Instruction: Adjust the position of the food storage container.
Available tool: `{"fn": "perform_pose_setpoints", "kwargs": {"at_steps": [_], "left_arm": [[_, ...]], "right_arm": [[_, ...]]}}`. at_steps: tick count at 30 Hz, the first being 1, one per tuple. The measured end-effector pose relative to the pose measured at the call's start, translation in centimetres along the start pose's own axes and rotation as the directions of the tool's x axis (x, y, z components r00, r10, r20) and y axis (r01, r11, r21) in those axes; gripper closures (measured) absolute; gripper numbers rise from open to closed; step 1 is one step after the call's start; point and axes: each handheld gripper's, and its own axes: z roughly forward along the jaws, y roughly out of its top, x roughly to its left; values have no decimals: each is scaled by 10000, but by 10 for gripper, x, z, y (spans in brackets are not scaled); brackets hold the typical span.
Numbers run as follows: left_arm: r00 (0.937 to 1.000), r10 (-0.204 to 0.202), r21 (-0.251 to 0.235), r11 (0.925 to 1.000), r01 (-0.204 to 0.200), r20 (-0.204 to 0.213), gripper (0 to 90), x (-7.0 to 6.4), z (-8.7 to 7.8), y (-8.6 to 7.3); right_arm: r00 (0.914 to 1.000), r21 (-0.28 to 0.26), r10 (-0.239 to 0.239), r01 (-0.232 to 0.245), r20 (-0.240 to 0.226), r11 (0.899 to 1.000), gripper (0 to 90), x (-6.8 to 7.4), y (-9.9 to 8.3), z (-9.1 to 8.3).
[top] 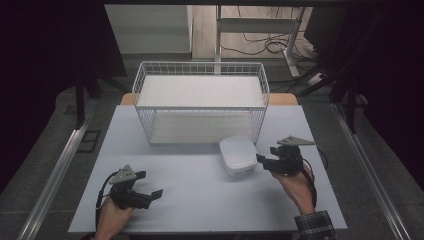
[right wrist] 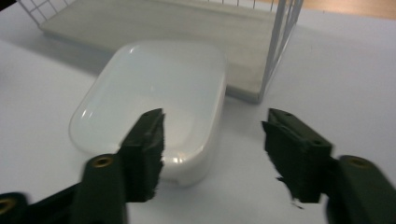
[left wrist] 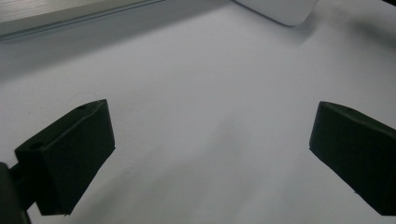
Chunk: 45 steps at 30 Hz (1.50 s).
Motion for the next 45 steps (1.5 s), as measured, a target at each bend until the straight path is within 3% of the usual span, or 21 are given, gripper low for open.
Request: {"fn": "perform_pose_setpoints", "kwargs": {"at_steps": [1, 2, 3, 7, 9, 11, 17, 22, 28, 32, 38, 42, 45], "left_arm": [[10000, 6, 20, 10000, -6, -7, 0, 0, 0, 0], [10000, 6, 20, 10000, -6, -7, 0, 0, 0, 0], [10000, 15, 37, 10000, -15, -10, 0, 0, 0, 0], [10000, 49, 104, 9999, -49, -4, 0, 0, 1, 0], [10000, 54, 171, 9998, -55, 14, 0, -1, 2, 0], [9999, 123, 278, 9995, -124, 63, 0, -1, 3, 0], [9998, 93, 268, 9996, -97, 155, 0, -1, 3, 0], [9998, 71, 277, 9996, -77, 203, 2, -1, 3, 0], [9996, 44, 303, 9995, -52, 262, 5, -2, 4, 0], [9997, -15, 342, 9994, 7, 254, 5, -2, 4, 0], [9997, -117, 586, 9982, 105, 210, 7, -2, 4, 1], [9999, -37, 692, 9976, 29, 113, 11, -4, 5, 2], [9998, -191, 753, 9970, 188, 22, 25, -5, 5, 5]], "right_arm": [[10000, -62, -15, 15, 17, 10000, 460, 0, 4, 3], [10000, -62, -15, 15, 17, 10000, 460, 0, 4, 3], [9995, -56, -243, 244, 183, 9997, 581, -1, 10, 10], [9992, 5, -373, 373, 175, 9993, 799, -5, 21, 23], [9994, 58, -320, 319, 152, 9995, 829, -6, 24, 27], [9987, 260, -315, 305, 392, 9992, 888, -9, 32, 44], [9966, 525, -136, 93, 818, 9986, 892, -13, 38, 72], [9977, 541, 189, -224, 647, 9983, 892, -14, 37, 82], [9999, 613, 13, -4, -144, 9981, 893, 3, 38, 89], [9967, 676, -240, 293, -780, 9973, 892, 22, 41, 96], [9844, 762, -481, 617, -1693, 9952, 892, 48, 41, 104], [9676, 791, -795, 1011, -2398, 9917, 892, 69, 39, 108], [9629, 610, -999, 1187, -2507, 9911, 891, 80, 38, 104]]}}
